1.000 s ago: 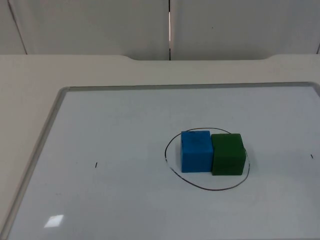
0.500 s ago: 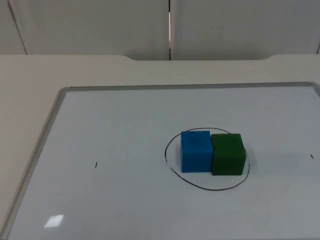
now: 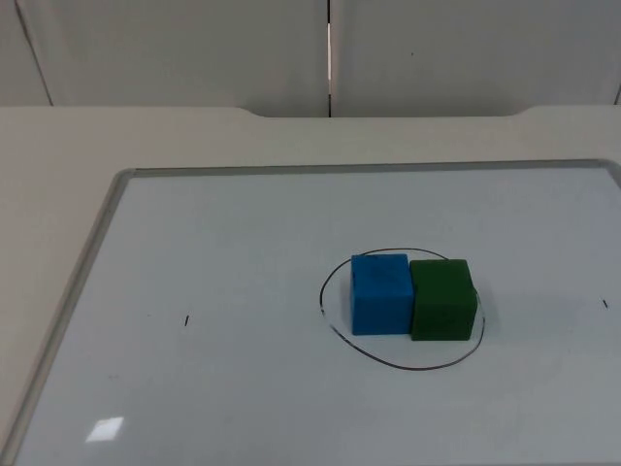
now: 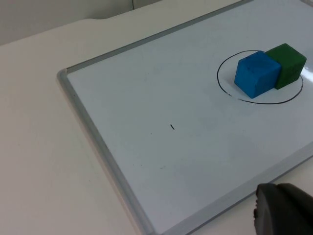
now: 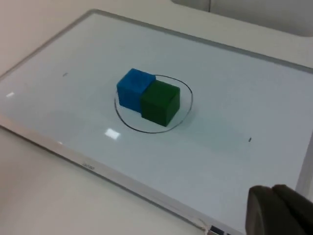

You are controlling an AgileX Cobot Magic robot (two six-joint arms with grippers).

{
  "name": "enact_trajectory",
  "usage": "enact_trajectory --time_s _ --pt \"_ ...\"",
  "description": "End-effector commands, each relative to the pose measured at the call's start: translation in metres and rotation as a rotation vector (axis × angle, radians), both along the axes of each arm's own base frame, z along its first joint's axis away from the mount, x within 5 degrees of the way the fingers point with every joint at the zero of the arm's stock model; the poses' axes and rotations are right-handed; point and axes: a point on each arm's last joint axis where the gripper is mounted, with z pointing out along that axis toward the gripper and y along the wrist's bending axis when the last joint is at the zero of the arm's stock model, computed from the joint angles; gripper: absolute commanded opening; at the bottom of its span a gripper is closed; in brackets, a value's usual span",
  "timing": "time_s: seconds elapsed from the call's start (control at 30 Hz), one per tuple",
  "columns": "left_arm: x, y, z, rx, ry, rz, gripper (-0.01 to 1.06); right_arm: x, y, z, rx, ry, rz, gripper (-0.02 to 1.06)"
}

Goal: Push the two cubes into the marked area.

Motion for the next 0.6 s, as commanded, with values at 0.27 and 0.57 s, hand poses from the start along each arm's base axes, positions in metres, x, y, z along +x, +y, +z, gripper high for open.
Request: enact_trajectory --time_s 0.27,0.57 --pt "0.0005 0.0 -0.0007 0.0 -0.01 0.005 0.0 0.001 -0.0015 -0.0018 -0.004 0.002 -0.015 0.0" --pt "0.0006 0.0002 -0.0007 0.001 -0.01 0.006 0.0 0.0 0.0007 -0.0018 -0.02 -0.005 0.023 0.0"
